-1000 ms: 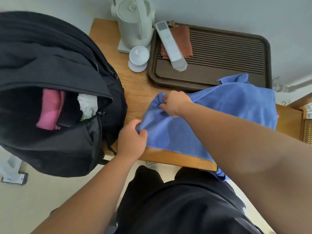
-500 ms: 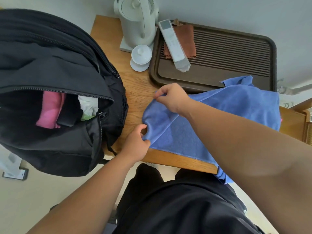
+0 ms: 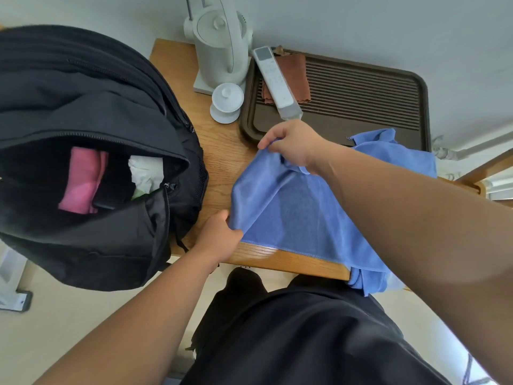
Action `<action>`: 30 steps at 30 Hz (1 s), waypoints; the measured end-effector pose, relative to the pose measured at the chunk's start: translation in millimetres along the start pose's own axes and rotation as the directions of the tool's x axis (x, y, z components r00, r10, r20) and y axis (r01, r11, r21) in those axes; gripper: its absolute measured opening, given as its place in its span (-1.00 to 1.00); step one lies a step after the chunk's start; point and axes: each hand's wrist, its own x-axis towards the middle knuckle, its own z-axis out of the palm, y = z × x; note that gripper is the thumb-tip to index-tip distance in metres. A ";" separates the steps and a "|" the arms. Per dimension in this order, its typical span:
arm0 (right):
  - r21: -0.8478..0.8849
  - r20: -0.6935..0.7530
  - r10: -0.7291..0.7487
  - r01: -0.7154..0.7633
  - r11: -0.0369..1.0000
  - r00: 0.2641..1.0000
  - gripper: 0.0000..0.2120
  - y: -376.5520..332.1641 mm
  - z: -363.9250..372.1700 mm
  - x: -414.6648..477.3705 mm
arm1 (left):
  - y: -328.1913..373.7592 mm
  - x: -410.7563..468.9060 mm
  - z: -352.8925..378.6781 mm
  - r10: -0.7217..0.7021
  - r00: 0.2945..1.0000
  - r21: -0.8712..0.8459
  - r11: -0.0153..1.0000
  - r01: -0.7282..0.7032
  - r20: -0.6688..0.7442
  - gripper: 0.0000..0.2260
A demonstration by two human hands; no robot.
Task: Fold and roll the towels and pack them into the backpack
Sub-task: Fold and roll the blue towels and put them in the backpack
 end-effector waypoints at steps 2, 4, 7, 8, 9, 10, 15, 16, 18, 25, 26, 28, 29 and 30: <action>-0.048 0.009 -0.015 0.016 0.999 1.000 -0.58 0.6 1.9 -0.8 | -2.1 -0.7 0.6 0.013 1.000 0.022 1.000 -0.013 -0.011 -0.84; -0.098 0.012 0.028 -0.026 0.995 1.000 -0.48 0.4 2.6 -0.3 | -4.3 -1.9 0.6 0.027 0.999 0.032 0.999 -0.026 -0.025 -0.80; -0.275 -0.019 0.100 -0.101 0.956 0.995 -0.60 -5.2 -2.1 -1.4 | -8.9 -4.8 0.8 0.055 0.998 0.070 0.996 -0.054 -0.015 -0.85; -0.324 -0.018 0.110 -0.110 0.940 0.994 -0.64 -5.8 -4.4 -2.0 | -10.8 -5.5 1.0 0.065 0.998 0.085 0.994 -0.064 -0.009 -0.86; -0.332 -0.028 0.107 -0.110 0.937 0.994 -0.66 -5.4 -6.6 -3.4 | -12.6 -6.3 0.9 0.072 0.997 0.096 0.993 -0.071 -0.008 -0.86; -0.305 -0.042 0.101 -0.109 0.946 0.994 -0.70 -4.3 -8.0 -4.1 | -14.2 -6.6 1.0 0.080 0.997 0.104 0.991 -0.078 -0.009 -0.85; -0.141 -0.072 0.096 -0.105 0.984 0.993 -0.75 -5.4 -11.9 -8.9 | -19.9 -7.3 2.0 0.086 0.996 0.103 0.991 -0.086 0.009 -0.87; -0.170 -0.061 0.090 -0.099 0.980 0.994 -0.76 -8.0 -12.0 -10.2 | -20.2 -7.5 2.5 0.085 0.996 0.097 0.992 -0.087 0.016 -0.86; -0.204 -0.043 0.070 -0.077 0.976 0.997 -0.85 -14.6 -11.4 -14.1 | -20.5 -7.7 3.2 0.085 0.996 0.083 0.993 -0.086 0.021 -0.87; -0.124 -0.139 -0.076 0.059 0.991 0.987 -0.83 -36.3 -4.2 -5.1 | -10.5 -13.6 -1.1 0.082 0.995 0.036 0.996 -0.080 -0.049 -0.90; -0.159 -0.133 -0.102 0.081 0.984 0.986 -0.82 -42.9 -3.0 -3.1 | -7.8 -15.9 -3.1 0.092 0.993 0.027 0.996 -0.091 -0.070 -0.89; -0.181 -0.099 -0.134 0.115 0.977 0.986 -0.76 -56.1 -0.1 2.2 | -2.7 -20.7 -7.7 0.109 0.986 -0.005 0.994 -0.111 -0.128 -0.86; -0.188 -0.088 -0.144 0.126 0.974 0.986 -0.74 -61.7 1.7 5.3 | -0.3 -23.2 -9.9 0.114 0.981 -0.020 0.993 -0.119 -0.159 -0.85; -0.200 -0.082 -0.155 0.136 0.970 0.985 -0.71 -66.1 3.7 8.9 | 2.0 -25.7 -12.0 0.118 0.976 -0.031 0.992 -0.126 -0.182 -0.84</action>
